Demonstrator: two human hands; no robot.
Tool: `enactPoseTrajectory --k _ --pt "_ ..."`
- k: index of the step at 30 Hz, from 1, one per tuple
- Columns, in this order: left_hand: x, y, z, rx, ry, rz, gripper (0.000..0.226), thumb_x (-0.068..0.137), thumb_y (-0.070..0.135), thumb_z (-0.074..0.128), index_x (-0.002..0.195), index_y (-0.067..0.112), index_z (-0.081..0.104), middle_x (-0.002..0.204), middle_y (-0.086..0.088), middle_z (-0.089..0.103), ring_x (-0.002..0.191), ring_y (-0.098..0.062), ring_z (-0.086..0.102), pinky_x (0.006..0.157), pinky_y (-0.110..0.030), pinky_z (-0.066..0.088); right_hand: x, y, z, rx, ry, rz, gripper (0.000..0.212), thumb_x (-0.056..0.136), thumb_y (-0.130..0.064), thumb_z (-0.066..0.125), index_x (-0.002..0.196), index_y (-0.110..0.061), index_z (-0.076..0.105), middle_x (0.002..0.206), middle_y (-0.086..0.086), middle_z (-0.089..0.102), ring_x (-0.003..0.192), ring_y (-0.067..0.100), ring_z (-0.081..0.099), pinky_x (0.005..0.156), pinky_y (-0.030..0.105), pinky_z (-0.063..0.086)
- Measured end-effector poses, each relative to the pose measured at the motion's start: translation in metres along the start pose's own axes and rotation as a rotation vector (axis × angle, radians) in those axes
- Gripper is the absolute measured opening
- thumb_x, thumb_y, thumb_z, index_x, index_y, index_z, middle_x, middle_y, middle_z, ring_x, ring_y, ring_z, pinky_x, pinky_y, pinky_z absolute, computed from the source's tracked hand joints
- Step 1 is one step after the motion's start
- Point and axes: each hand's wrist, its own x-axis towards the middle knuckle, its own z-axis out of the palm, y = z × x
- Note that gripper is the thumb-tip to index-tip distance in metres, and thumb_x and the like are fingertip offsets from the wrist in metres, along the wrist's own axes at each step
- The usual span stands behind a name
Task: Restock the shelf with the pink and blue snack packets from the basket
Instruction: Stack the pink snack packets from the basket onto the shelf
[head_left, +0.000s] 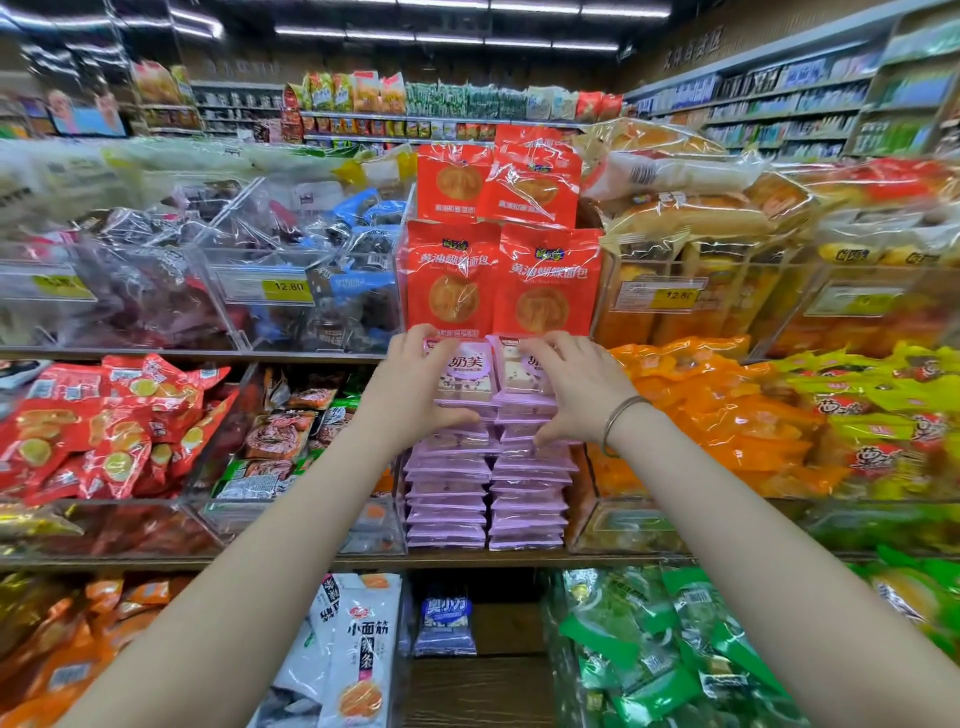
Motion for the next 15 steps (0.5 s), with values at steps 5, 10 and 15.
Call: enactPoseTrajectory --k 5,10,15 --pt "-0.004 0.0064 0.0041 0.134 -0.011 0.128 0.085 0.07 0.061 0.07 0.136 0.017 0.042 0.132 -0.007 0.046 0.122 -0.027 0.042 0.095 -0.038 0.043 0.0032 -0.0022 0.0028 -0.117 -0.019 -0.016 0.1 0.069 -0.051 0.073 0.146 -0.022 0.017 0.146 0.005 0.031 0.135 0.025 0.03 0.115 0.047 0.015" --pt "-0.0065 0.0099 0.0068 0.289 0.052 0.153 0.086 0.067 0.057 0.074 0.131 0.009 0.042 0.136 -0.012 0.045 0.13 -0.031 0.038 0.106 -0.044 0.037 0.0047 -0.0027 0.0024 -0.044 -0.068 0.031 0.099 0.072 -0.051 0.071 0.147 -0.021 0.013 0.153 0.003 0.024 0.141 0.021 0.023 0.116 0.049 0.009" --pt "-0.0095 0.0095 0.0062 0.319 0.084 0.176 0.077 0.063 0.059 0.075 0.119 0.012 0.051 0.12 -0.009 0.053 0.11 -0.028 0.049 0.089 -0.038 0.042 -0.0012 -0.003 0.0024 -0.092 -0.033 0.018 0.104 0.064 -0.053 0.075 0.145 -0.02 0.019 0.148 0.006 0.026 0.137 0.025 0.024 0.116 0.051 0.015"
